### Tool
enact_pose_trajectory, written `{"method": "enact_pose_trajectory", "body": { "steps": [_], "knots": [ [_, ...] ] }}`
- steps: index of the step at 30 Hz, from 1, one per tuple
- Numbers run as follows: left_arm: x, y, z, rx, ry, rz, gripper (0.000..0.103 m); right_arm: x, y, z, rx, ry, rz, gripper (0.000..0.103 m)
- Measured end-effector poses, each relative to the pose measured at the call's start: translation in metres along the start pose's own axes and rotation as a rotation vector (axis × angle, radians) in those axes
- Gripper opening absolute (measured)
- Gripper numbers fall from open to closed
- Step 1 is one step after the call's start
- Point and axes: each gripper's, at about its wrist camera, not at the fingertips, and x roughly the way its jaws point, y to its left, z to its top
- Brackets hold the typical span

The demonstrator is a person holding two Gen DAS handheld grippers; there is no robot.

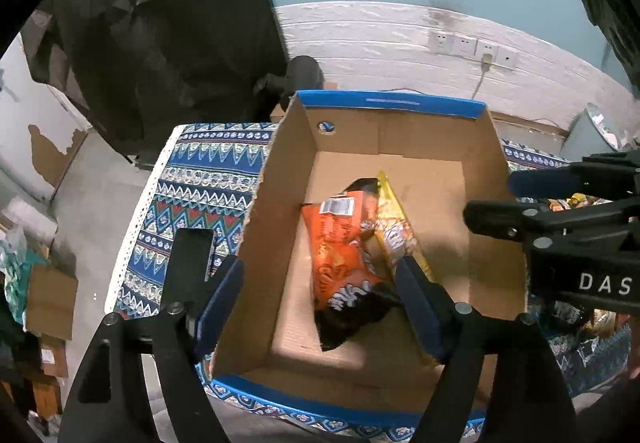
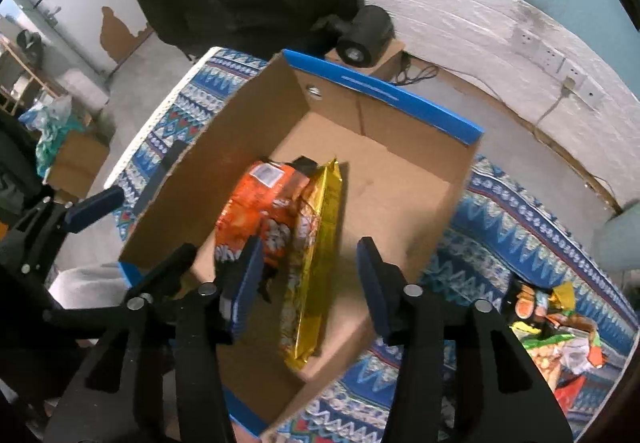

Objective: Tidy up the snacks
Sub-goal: 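Carry both packets into the cardboard box and open both tools, then grasp the black packet with the left tool while the right tool grasps the striped snack bag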

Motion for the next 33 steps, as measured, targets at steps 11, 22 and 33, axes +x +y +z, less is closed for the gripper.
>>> {"method": "enact_pose_trajectory", "body": {
  "steps": [11,22,33],
  "knots": [
    [-0.003,-0.035,-0.001,0.052,0.019,-0.043,0.081,-0.029,-0.046,-0.037,0.043,-0.019,-0.072,0.063],
    [-0.010,-0.094,-0.004,0.129,0.049,-0.086,0.081,-0.066,-0.101,-0.088,0.118,-0.039,-0.124,0.065],
    [-0.011,-0.171,-0.008,0.241,0.093,-0.164,0.081,-0.098,-0.171,-0.155,0.259,-0.040,-0.168,0.066]
  ]
}}
